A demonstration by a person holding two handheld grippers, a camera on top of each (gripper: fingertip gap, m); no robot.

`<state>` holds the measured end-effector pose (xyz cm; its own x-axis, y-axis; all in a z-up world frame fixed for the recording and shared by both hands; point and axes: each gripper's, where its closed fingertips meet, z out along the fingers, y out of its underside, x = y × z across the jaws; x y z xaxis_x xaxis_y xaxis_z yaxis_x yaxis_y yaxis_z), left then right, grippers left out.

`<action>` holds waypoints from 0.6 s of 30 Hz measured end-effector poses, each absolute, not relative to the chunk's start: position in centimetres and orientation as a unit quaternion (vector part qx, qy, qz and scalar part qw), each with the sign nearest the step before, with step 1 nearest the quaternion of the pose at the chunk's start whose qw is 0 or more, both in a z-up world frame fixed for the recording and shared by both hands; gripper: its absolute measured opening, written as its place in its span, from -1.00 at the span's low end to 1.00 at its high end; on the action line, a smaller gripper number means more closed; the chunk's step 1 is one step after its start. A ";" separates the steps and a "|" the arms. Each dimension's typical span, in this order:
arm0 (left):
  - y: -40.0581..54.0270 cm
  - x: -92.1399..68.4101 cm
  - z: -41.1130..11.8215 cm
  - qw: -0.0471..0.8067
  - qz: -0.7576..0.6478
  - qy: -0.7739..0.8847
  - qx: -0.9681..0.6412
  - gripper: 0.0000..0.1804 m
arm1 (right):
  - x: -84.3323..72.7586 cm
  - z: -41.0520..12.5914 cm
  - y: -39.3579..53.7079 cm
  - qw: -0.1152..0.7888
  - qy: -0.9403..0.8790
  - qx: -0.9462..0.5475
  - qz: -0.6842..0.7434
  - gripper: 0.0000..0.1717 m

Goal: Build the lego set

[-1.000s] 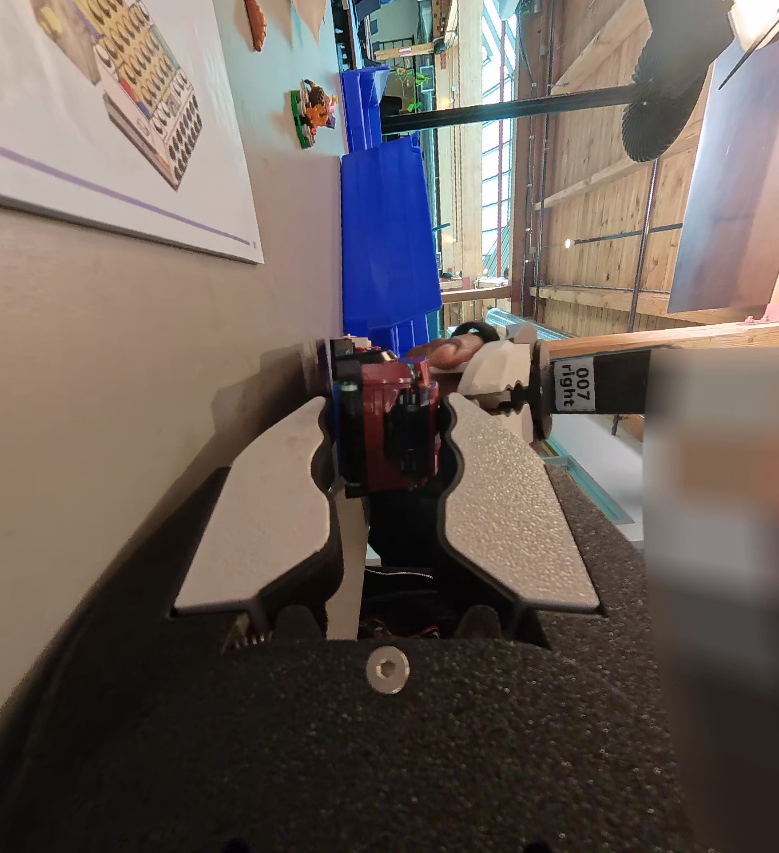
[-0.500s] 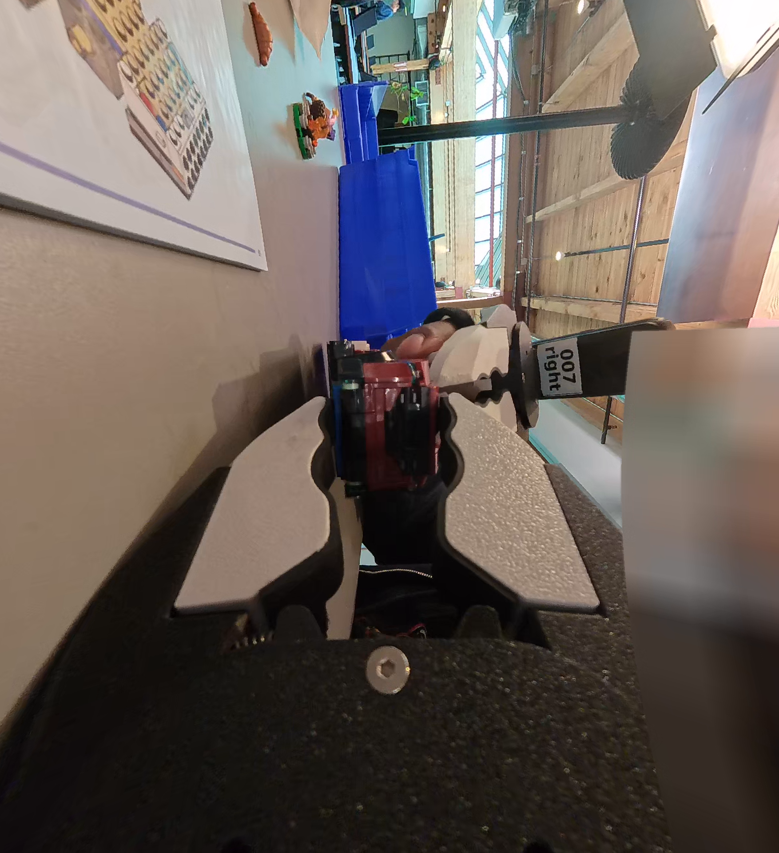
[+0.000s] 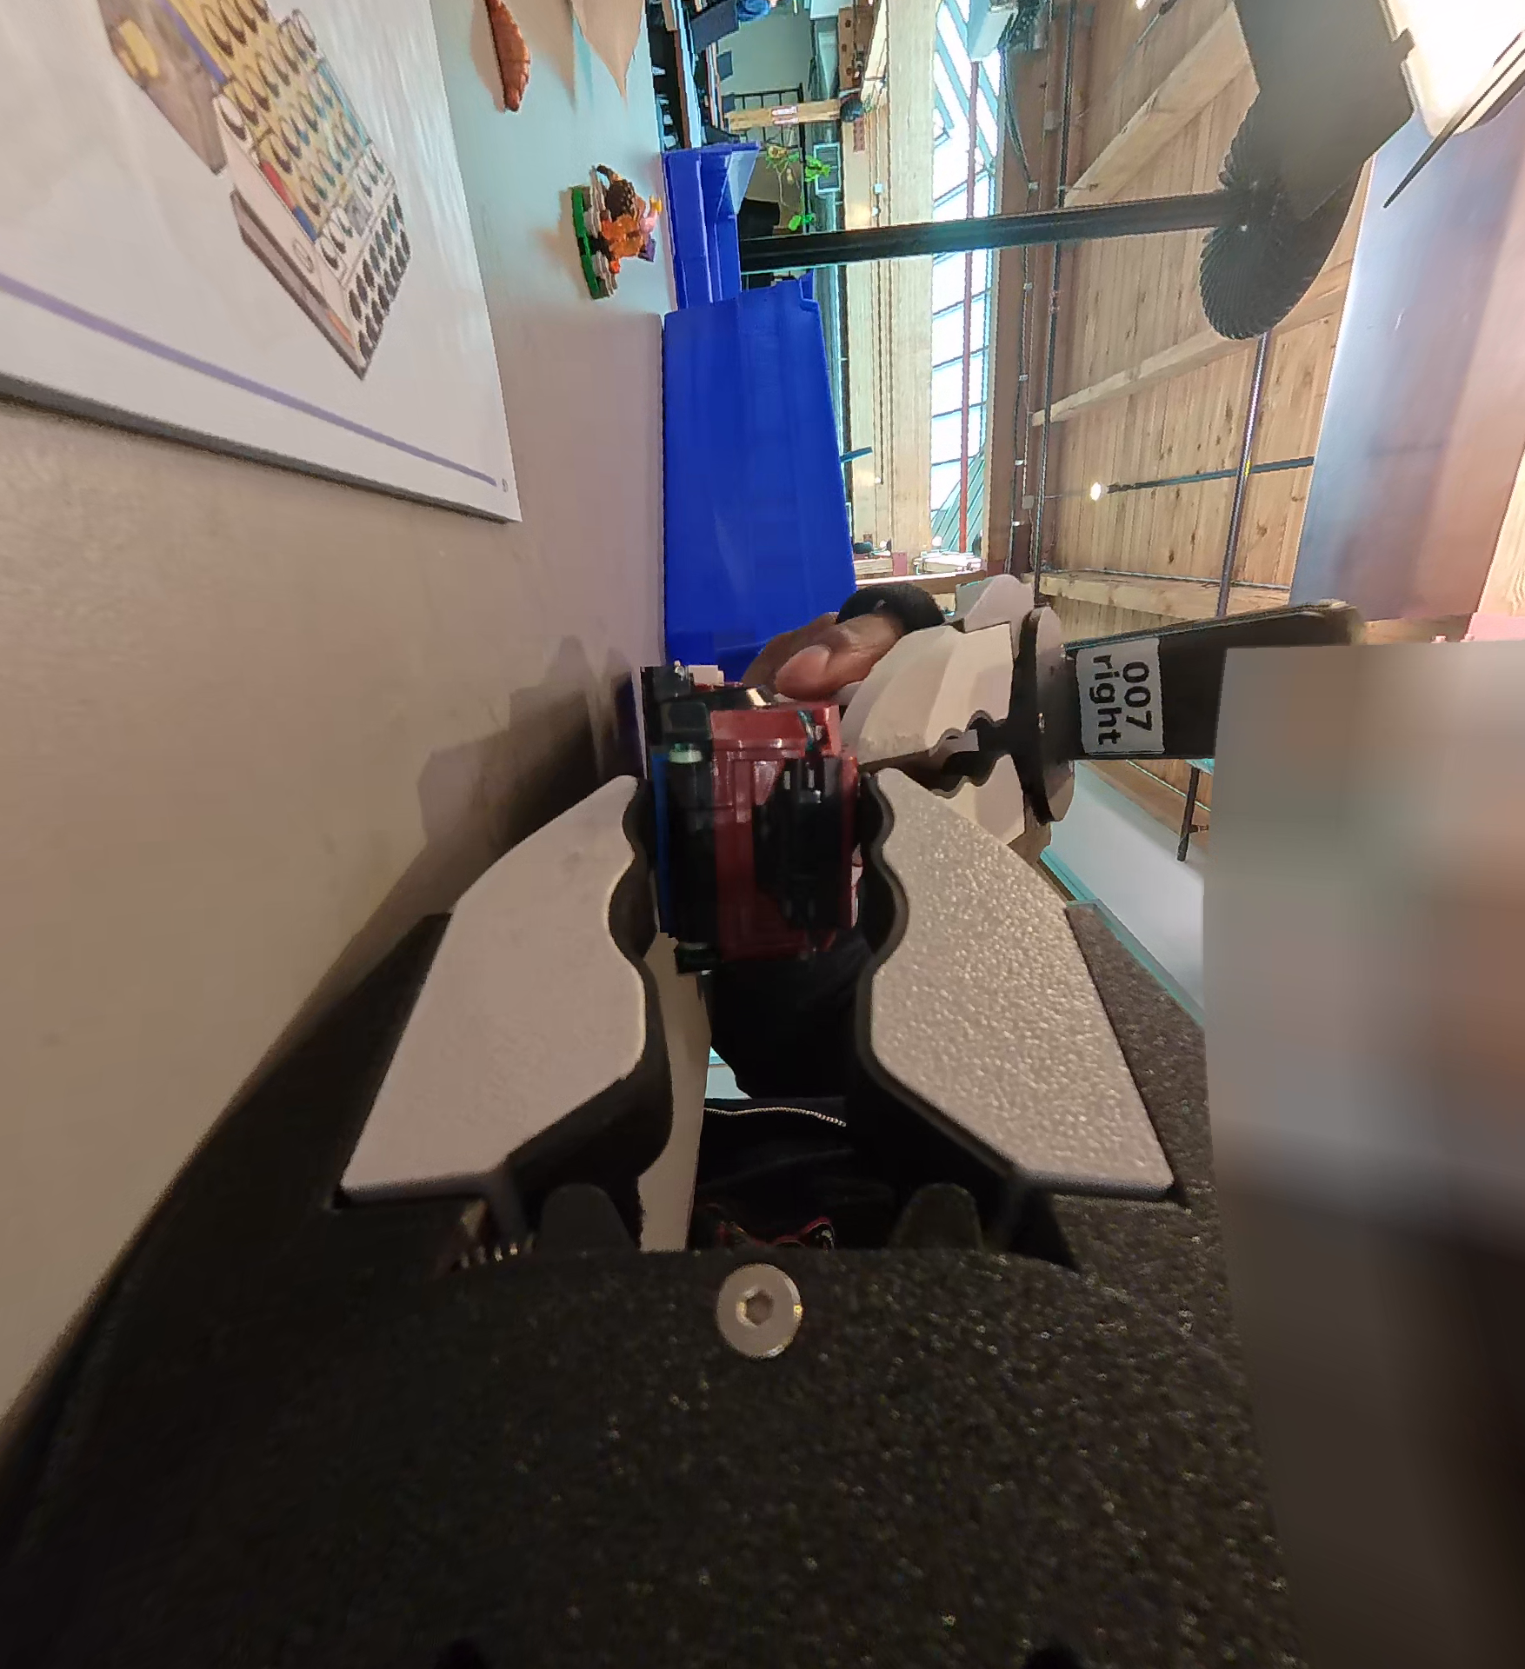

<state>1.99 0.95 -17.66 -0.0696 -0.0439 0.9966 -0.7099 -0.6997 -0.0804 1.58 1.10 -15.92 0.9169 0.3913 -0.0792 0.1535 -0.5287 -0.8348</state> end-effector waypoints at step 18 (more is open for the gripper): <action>1.0 2.0 -17.6 0.249 0.670 -0.296 0.634 -0.52 | 1.4 -15.8 0.9 0.469 -0.141 -0.858 0.154 -0.85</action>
